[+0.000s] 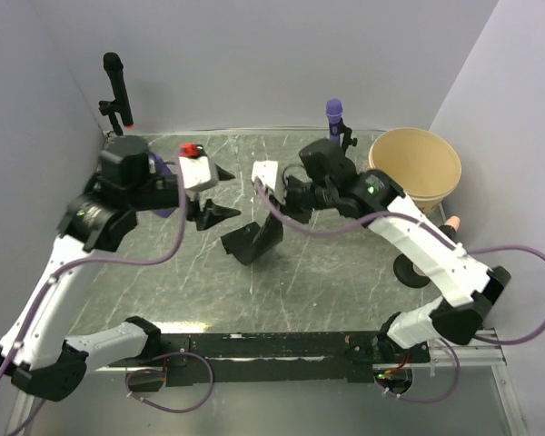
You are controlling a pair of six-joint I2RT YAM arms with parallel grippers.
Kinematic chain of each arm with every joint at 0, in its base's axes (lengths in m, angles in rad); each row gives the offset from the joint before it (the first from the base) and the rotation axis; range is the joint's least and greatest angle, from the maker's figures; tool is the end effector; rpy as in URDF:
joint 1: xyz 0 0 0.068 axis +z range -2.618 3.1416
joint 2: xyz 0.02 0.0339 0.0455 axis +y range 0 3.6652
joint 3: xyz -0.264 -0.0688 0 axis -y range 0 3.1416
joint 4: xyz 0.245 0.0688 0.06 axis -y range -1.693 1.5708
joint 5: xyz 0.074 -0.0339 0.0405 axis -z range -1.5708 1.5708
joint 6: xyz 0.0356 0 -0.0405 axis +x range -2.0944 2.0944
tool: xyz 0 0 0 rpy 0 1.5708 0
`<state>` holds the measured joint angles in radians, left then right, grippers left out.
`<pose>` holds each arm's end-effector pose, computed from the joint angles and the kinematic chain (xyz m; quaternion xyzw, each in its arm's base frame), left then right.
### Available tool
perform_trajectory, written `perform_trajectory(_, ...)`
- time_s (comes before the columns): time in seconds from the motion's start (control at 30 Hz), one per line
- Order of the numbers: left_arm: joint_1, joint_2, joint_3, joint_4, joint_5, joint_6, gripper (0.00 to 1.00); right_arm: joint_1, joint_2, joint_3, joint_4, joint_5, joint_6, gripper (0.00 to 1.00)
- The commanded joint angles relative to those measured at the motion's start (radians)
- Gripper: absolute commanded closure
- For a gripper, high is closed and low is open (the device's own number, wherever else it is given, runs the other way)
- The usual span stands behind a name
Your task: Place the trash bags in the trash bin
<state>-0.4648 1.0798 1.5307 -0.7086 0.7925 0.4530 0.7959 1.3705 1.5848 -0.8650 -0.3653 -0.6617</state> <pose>0.1546 -0.1059 0.4819 0.5349 0.5508 -0.3090 0.5613 0.1864 0.2086 0.4180 -0.6470 0.6036 0.1917 0.4247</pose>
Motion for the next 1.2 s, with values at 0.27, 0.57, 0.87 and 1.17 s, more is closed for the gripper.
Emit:
perform_trajectory(0.27,-0.178,-0.012,-0.185,0.274,-0.226,-0.154,0.28,-0.058,0.070,0.187,-0.106,-0.004,0.212,1.00)
perform_trajectory(0.57,-0.219,0.083,-0.138,0.284,-0.253,-0.142,0.72,-0.069,0.075,0.195,-0.077,-0.009,0.229,1.00)
perform_trajectory(0.87,-0.219,0.115,-0.142,0.274,-0.294,-0.060,0.99,-0.104,0.039,0.176,-0.137,-0.209,0.124,1.00)
perform_trajectory(1.17,-0.219,0.114,-0.115,0.270,-0.296,0.287,0.99,-0.164,-0.004,0.119,-0.051,-0.465,-0.011,1.00)
